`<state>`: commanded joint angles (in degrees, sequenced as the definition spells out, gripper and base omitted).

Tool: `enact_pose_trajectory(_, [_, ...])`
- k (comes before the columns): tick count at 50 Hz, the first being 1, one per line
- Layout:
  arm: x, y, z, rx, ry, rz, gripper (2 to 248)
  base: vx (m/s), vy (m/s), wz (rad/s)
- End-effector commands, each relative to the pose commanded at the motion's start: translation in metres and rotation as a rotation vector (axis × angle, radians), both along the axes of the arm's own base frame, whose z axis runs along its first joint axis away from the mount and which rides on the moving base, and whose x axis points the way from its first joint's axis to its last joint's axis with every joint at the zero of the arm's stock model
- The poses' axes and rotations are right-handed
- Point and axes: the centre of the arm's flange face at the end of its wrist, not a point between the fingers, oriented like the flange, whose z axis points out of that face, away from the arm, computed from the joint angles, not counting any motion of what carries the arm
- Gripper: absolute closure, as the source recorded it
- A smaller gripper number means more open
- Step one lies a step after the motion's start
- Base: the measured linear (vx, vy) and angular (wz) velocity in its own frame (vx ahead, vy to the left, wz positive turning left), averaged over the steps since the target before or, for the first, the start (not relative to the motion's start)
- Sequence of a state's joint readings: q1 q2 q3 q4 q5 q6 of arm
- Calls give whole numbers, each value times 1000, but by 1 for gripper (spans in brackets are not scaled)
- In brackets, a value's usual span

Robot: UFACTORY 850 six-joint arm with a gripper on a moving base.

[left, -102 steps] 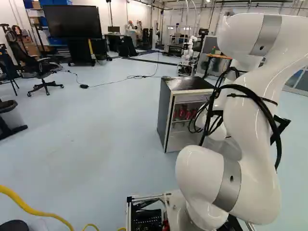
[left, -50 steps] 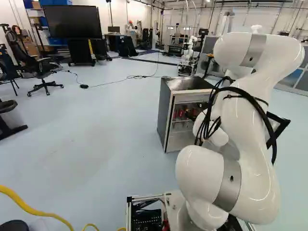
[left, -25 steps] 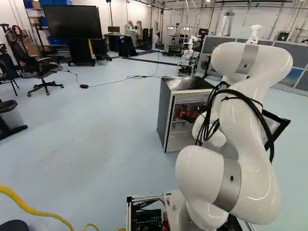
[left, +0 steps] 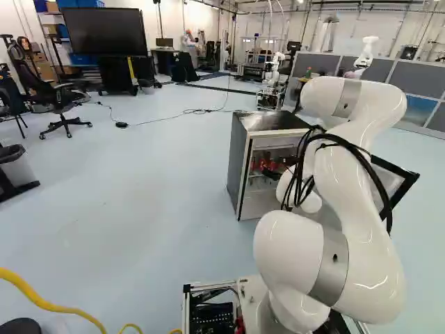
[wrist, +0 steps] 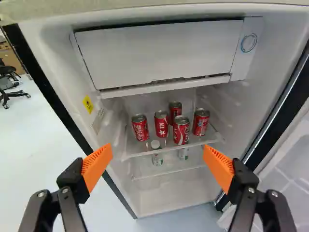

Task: Grab a drink from the fridge

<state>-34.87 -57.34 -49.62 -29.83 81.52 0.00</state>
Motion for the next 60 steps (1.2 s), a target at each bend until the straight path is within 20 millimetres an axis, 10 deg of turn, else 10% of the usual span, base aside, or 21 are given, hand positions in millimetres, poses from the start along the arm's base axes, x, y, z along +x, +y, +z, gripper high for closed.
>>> enact_pose_trajectory(60, [79,-35,-102,-45,-100,26,3,0,0,0])
